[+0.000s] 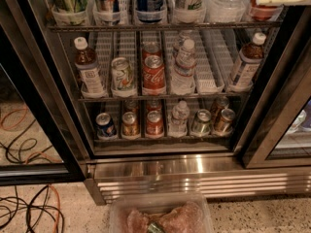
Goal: Pick water bottle from top shelf of fridge
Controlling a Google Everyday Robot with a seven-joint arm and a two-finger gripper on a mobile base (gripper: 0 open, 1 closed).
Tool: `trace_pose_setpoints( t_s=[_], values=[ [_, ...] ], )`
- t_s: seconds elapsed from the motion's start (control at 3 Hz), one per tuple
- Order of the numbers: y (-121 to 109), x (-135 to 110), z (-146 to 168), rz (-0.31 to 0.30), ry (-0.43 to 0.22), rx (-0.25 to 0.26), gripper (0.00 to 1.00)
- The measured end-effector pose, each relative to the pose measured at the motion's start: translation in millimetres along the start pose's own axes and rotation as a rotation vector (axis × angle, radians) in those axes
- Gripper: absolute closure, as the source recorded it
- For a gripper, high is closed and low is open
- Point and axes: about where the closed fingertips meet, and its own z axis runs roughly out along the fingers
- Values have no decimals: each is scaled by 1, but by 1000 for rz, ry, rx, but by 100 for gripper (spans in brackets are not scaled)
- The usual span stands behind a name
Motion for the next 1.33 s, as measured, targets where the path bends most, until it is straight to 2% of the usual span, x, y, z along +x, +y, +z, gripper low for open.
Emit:
trace_pose_setpoints(
  t_s=[1.0,1.33],
  values=[
    [0,0,0,0,0,0,8],
    [0,0,0,0,0,0,0]
  ],
)
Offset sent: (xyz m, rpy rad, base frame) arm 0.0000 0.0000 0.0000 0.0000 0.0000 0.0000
